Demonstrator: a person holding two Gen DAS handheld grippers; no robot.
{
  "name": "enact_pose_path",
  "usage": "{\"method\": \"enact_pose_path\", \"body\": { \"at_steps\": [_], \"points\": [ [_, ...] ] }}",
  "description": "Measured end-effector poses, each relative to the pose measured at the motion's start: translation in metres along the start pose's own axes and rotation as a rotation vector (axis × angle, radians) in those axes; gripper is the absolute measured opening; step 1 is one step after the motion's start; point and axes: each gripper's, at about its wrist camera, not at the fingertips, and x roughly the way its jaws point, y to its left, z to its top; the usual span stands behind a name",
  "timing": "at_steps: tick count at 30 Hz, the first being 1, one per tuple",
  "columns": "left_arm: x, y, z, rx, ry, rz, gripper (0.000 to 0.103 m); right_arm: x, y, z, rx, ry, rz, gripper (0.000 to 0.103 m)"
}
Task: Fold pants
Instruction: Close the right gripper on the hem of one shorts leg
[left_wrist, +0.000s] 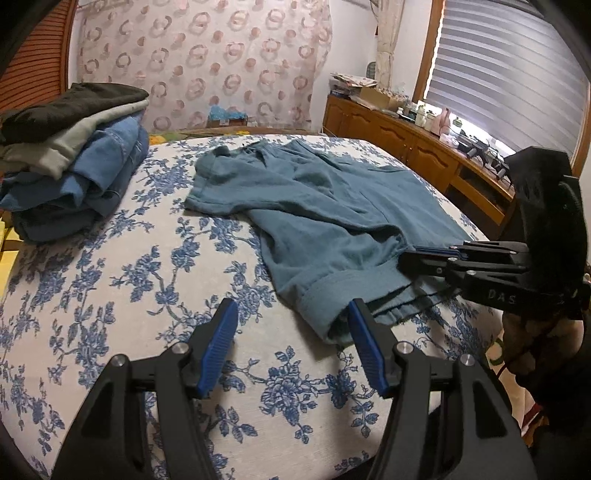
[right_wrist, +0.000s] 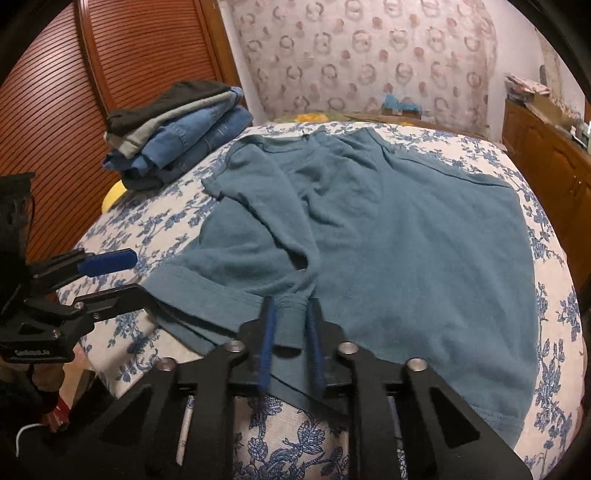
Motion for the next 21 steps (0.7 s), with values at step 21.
{"method": "enact_pose_path", "body": {
  "at_steps": [21],
  "points": [
    [-0.004, -0.038, 0.040, 0.054, -0.074, -0.044, 0.061, -0.106, -0.013, 0.017, -0.030, -0.285, -0.123, 0.004]
  ]
}}
